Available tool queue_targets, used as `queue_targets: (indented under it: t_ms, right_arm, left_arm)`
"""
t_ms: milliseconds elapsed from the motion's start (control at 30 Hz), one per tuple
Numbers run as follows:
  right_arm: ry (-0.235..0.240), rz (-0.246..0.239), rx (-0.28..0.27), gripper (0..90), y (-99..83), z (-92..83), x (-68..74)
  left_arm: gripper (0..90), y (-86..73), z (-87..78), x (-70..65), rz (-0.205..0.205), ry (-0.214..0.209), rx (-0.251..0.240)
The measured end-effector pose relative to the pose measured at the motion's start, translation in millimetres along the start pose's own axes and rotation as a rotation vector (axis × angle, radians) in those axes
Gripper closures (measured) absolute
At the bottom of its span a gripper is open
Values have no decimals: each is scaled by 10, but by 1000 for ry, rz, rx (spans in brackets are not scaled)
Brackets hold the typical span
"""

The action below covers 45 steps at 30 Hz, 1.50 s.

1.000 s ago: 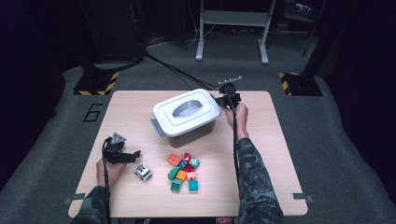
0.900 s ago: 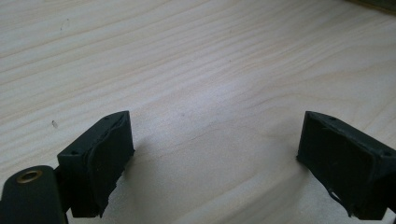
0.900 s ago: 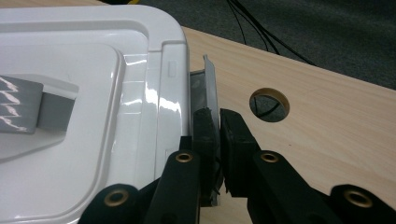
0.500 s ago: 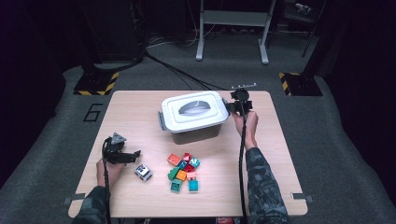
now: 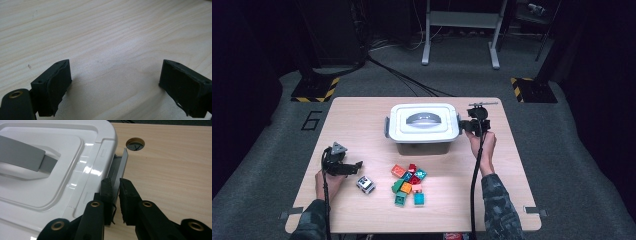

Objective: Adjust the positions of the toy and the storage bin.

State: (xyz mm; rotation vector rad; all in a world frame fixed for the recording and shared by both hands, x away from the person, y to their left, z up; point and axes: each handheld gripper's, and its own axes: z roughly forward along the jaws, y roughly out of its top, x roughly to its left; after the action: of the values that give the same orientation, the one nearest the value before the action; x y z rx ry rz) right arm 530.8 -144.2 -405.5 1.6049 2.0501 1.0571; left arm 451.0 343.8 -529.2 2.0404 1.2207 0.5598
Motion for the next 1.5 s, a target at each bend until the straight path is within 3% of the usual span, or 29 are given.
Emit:
queue_targets:
  t_ms: [167, 533, 967, 1033, 1133, 1200, 1333, 1400, 1500]
  right_arm:
    - [19, -10, -5, 809, -78, -62, -22]
    - [89, 103, -21, 815, -196, 20, -155]
    - [91, 111, -52, 791, -503, -264, -132]
    - [88, 85, -62, 782, -528, -290, -126]
    - [40, 21, -90, 636, -530, -332, -112]
    - [82, -7, -109, 574, -513, -368, -133]
    - [88, -74, -105, 390, -426, -431, -116]
    - [115, -105, -103, 302, -362, -453, -98]
    - [157, -185, -89, 221, -252, -442, -15]
  left_arm:
    - [102, 1, -3, 0, 1, 1, 3]
    - [102, 0, -4, -2, 1, 2, 4]
    - [102, 1, -4, -2, 2, 2, 3]
    - [102, 0, -4, -2, 2, 2, 4]
    - [102, 1, -4, -2, 2, 2, 3]
    - [103, 1, -3, -2, 3, 2, 2]
    - [103, 1, -4, -3, 1, 1, 3]
    - [103, 1, -4, -3, 1, 1, 3]
    - [103, 0, -4, -3, 1, 2, 3]
